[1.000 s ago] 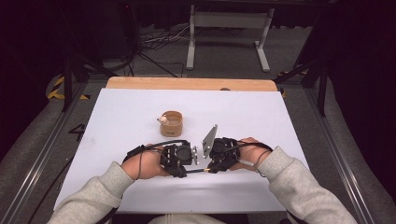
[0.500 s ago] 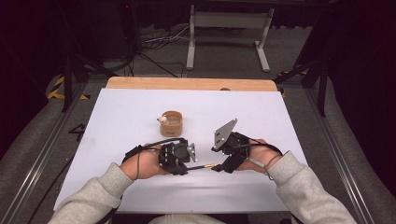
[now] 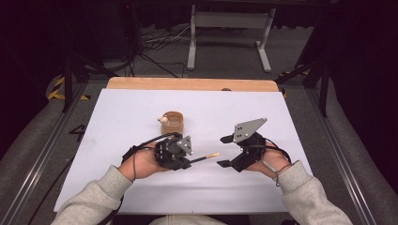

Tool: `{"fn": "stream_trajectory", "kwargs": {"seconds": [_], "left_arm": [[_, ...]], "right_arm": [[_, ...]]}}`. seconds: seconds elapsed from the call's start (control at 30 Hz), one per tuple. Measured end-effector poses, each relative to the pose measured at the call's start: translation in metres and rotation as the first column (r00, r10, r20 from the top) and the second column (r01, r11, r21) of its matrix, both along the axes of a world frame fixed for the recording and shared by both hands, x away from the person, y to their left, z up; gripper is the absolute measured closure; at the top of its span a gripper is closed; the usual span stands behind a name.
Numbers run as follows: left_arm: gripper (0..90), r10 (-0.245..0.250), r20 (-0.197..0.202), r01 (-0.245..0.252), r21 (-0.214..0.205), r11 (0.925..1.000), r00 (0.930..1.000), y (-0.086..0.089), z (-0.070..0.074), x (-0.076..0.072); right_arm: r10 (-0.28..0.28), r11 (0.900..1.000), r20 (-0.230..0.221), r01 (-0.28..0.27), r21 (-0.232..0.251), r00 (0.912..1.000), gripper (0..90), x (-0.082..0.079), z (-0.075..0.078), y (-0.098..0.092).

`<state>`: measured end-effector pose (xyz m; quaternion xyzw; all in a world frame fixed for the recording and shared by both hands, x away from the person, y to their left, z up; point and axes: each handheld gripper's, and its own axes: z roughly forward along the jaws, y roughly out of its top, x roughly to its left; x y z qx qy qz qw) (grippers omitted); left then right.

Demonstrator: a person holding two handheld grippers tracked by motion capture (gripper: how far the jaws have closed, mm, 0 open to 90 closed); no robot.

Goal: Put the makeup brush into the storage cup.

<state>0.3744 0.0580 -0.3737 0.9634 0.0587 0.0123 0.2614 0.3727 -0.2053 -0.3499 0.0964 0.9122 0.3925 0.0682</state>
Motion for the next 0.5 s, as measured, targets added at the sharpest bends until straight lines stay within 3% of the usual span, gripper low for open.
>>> {"fn": "stream_trajectory", "kwargs": {"seconds": [0.07, 0.1, 0.13, 0.17, 0.27, 0.33, 0.4, 0.5], "left_arm": [[84.2, 0.017, 0.015, -0.016, -0.049, 0.9987, 0.9997, 0.004, 0.001, 0.000], [84.1, 0.017, 0.015, -0.016, -0.049, 0.9987, 0.9997, 0.004, 0.001, 0.000], [84.2, 0.031, 0.027, -0.028, -0.094, 0.9951, 0.9992, 0.007, 0.001, 0.001], [84.1, 0.031, 0.027, -0.028, -0.094, 0.9951, 0.9992, 0.007, 0.001, 0.001], [84.1, 0.063, 0.045, -0.054, -0.182, 0.9819, 0.9970, 0.014, 0.003, 0.002], [84.1, 0.103, 0.051, -0.086, -0.256, 0.9627, 0.9934, 0.019, 0.002, 0.002], [84.1, 0.118, 0.056, -0.096, -0.291, 0.9518, 0.9915, 0.021, 0.001, 0.002], [84.1, 0.158, 0.049, -0.130, -0.364, 0.9223, 0.9862, 0.026, 0.001, 0.003]], "right_arm": [[-0.017, 0.9992, 0.008, 0.016, 0.035, 0.9998, 21.5, -0.001, -0.001, -0.004], [-0.024, 0.9984, 0.010, 0.023, 0.051, 0.9997, 21.5, -0.002, -0.002, -0.006], [-0.028, 0.9976, 0.014, 0.027, 0.063, 0.9995, 21.5, -0.002, -0.003, -0.008], [-0.028, 0.9976, 0.014, 0.027, 0.063, 0.9995, 21.5, -0.002, -0.003, -0.008], [-0.056, 0.9920, 0.019, 0.054, 0.114, 0.9982, 20.1, -0.004, -0.005, -0.015], [-0.081, 0.9872, 0.023, 0.077, 0.140, 0.9964, 19.6, -0.006, -0.008, -0.020], [-0.098, 0.9817, 0.028, 0.092, 0.167, 0.9948, 19.0, -0.007, -0.010, -0.024], [-0.119, 0.9738, 0.040, 0.109, 0.200, 0.9921, 19.0, -0.008, -0.012, -0.029]]}}
